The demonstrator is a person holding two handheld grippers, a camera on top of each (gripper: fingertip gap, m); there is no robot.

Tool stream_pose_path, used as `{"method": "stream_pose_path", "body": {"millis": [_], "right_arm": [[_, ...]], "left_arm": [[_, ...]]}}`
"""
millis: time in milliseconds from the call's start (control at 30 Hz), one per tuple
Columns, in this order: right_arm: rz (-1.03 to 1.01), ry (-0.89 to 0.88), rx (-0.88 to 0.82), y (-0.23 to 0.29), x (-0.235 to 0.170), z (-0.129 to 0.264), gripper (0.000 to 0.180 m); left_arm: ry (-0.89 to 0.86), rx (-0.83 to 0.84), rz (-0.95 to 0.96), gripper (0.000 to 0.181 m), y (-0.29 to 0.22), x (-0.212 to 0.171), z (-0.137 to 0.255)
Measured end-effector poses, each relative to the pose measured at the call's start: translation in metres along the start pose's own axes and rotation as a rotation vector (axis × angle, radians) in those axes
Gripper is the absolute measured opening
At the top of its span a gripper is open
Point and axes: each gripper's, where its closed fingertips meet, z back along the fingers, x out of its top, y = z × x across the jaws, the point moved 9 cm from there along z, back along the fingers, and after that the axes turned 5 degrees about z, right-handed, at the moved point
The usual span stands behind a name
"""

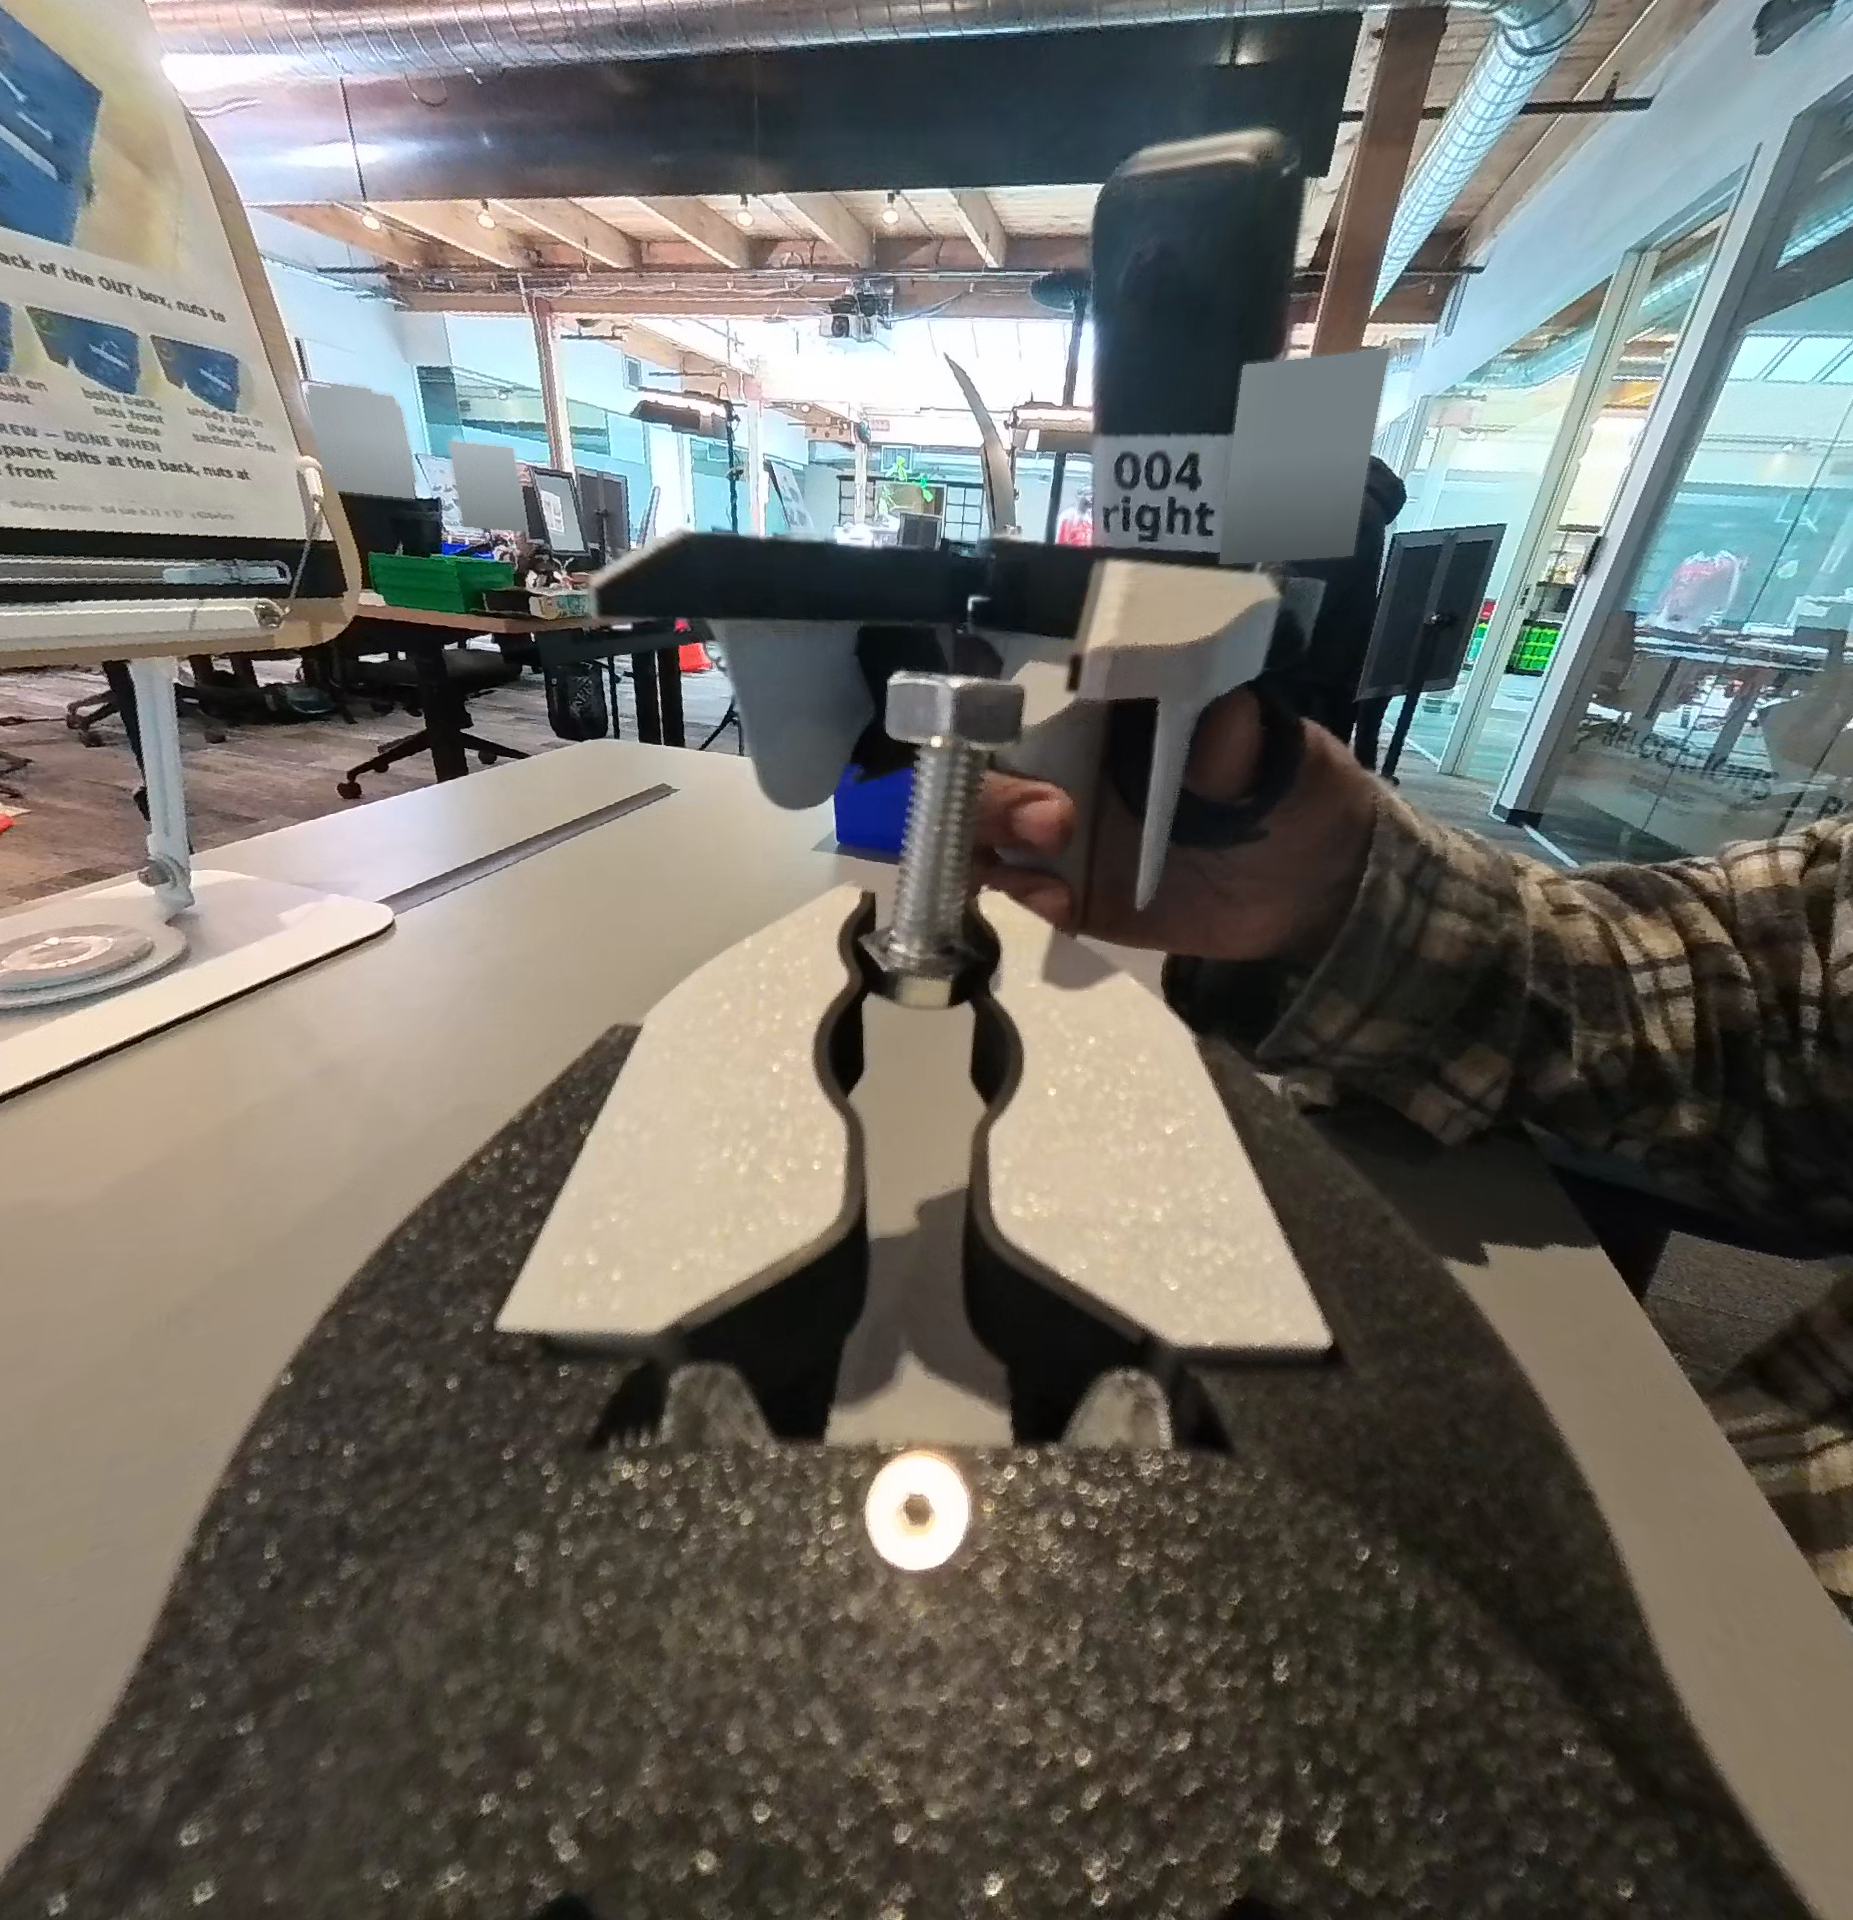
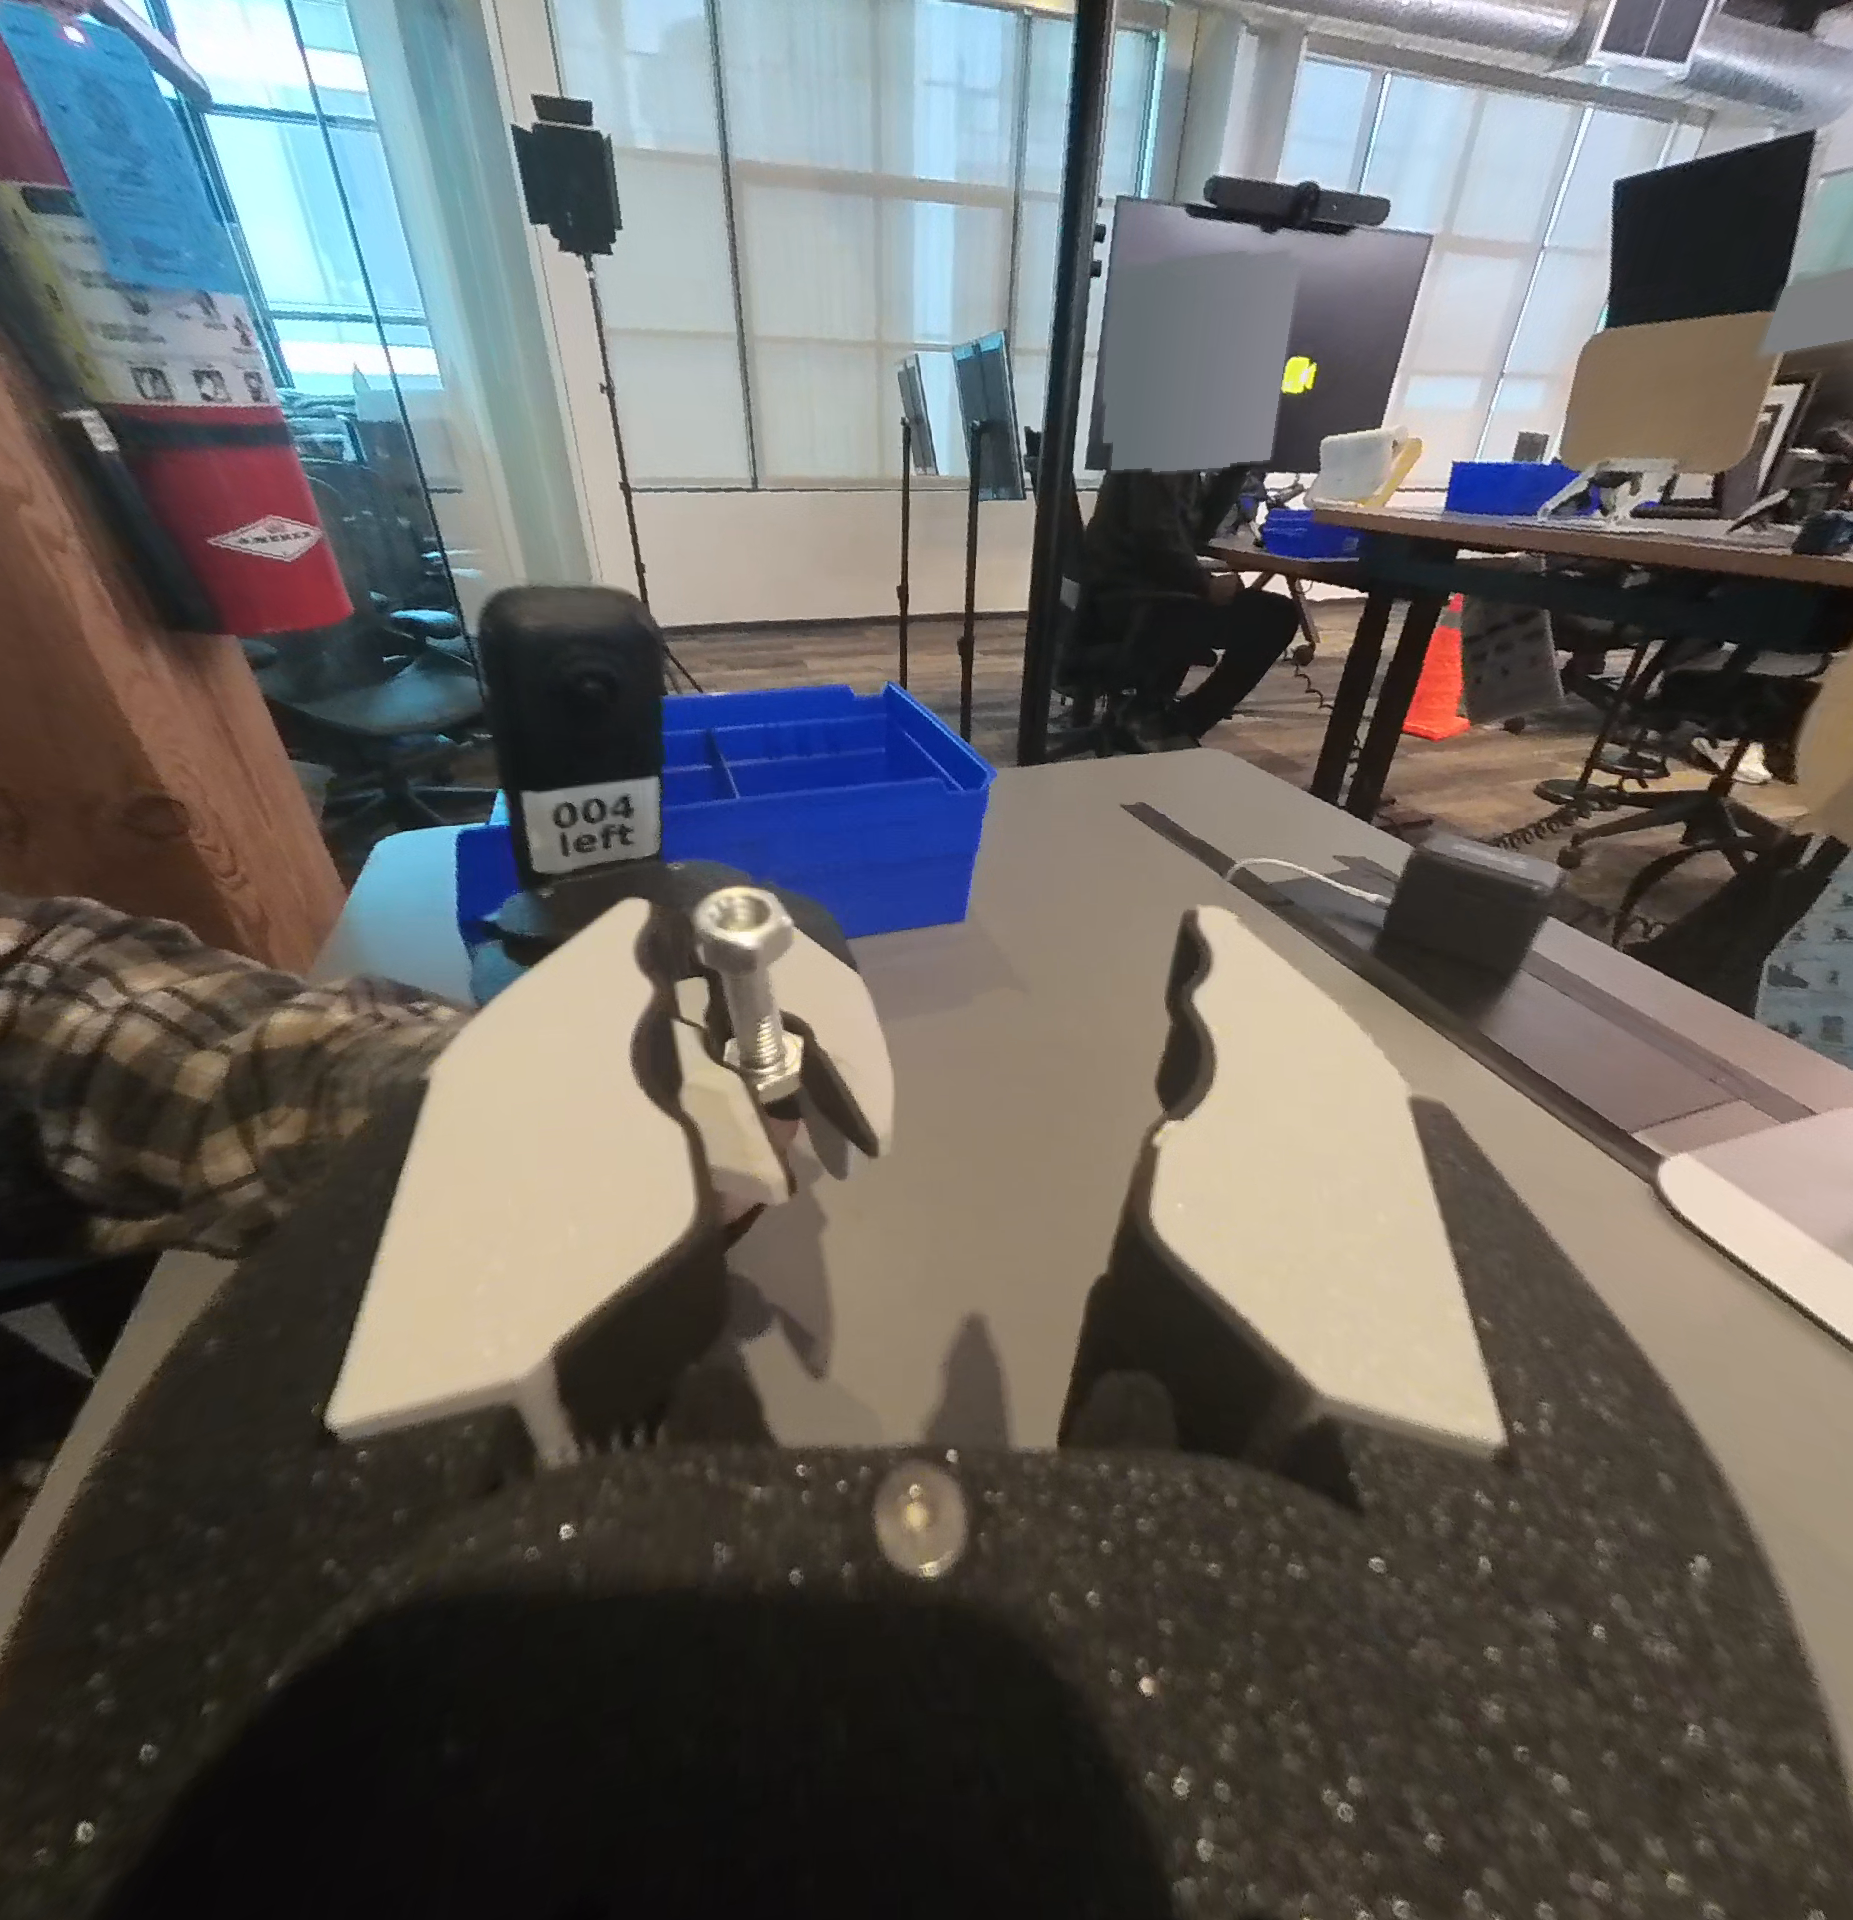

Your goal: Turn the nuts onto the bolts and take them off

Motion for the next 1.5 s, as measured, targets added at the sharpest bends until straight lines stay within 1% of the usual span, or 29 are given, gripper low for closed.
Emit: {"method": "stream_pose_path", "body": {"millis": [67, 167, 267, 433, 567, 633, 700, 800, 1100, 1500], "right_arm": [[0.008, 0.004, 0.011, 0.003, 0.002, -0.001, 0.087], [-0.015, 0.012, 0.02, 0.011, 0.004, 0.0, 0.074], [-0.08, 0.016, -0.05, 0.021, 0.0, -0.001, 0.061], [-0.09, 0.033, -0.154, 0.032, -0.003, -0.009, 0.049], [-0.107, 0.051, -0.131, 0.033, -0.004, -0.018, 0.034], [-0.092, 0.06, -0.095, 0.033, -0.004, -0.022, 0.02], [-0.06, 0.061, -0.07, 0.033, -0.004, -0.023, 0.019], [0.0, 0.062, 0.013, 0.03, -0.003, -0.022, 0.019], [0.096, 0.055, 0.361, 0.016, -0.003, -0.017, 0.019], [0.068, 0.082, 0.716, 0.001, -0.016, -0.011, 0.019]], "left_arm": [[0.0, 0.004, -0.003, 0.015, 0.0, 0.0, 0.0], [0.002, 0.026, -0.005, 0.015, 0.001, 0.0, 0.001], [0.011, 0.064, -0.009, 0.015, 0.003, -0.001, 0.001], [0.032, 0.124, -0.016, 0.015, 0.004, -0.003, 0.001], [0.034, 0.128, -0.005, 0.015, 0.005, -0.003, 0.001], [0.033, 0.123, -0.008, 0.015, 0.004, -0.002, 0.002], [0.034, 0.117, -0.009, 0.015, 0.004, -0.002, 0.002], [0.04, 0.082, -0.007, 0.015, 0.004, -0.001, 0.002], [0.071, -0.032, -0.022, 0.015, -0.002, -0.003, -0.003], [0.222, -0.169, -0.004, 0.015, -0.007, -0.014, -0.013]]}}
